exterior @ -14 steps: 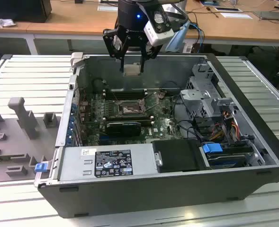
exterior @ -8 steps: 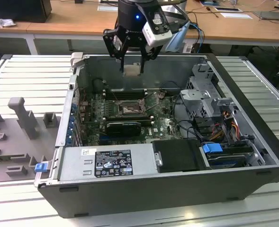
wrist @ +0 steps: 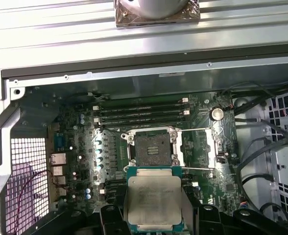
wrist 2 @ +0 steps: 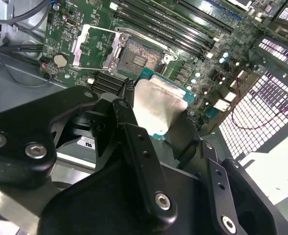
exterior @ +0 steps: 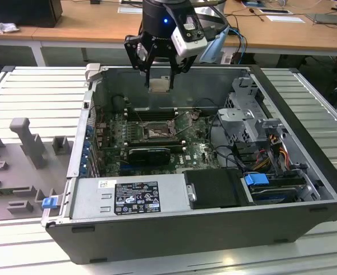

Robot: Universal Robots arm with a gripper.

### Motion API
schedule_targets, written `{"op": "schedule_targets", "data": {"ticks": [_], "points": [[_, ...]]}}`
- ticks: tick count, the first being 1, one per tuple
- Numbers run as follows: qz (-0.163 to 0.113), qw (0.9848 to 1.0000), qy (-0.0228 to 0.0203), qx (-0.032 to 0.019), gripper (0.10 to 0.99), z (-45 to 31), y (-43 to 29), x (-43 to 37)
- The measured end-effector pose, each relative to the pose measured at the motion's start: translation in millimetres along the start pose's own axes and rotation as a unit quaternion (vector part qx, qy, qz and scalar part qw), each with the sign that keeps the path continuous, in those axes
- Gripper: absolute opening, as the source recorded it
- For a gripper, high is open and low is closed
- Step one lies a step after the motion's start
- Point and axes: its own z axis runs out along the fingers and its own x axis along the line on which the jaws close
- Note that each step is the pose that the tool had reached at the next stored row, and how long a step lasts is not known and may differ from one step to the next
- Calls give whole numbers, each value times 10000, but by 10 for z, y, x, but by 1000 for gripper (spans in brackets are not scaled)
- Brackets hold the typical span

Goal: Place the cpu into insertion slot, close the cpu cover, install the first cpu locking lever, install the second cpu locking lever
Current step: 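Place the cpu into insertion slot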

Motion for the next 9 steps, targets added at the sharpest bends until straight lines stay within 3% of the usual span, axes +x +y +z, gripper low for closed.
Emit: {"op": "schedule_targets", "data": {"ticks": [9], "points": [[138, 9999, -12, -3, 529, 0, 0, 0]]}}
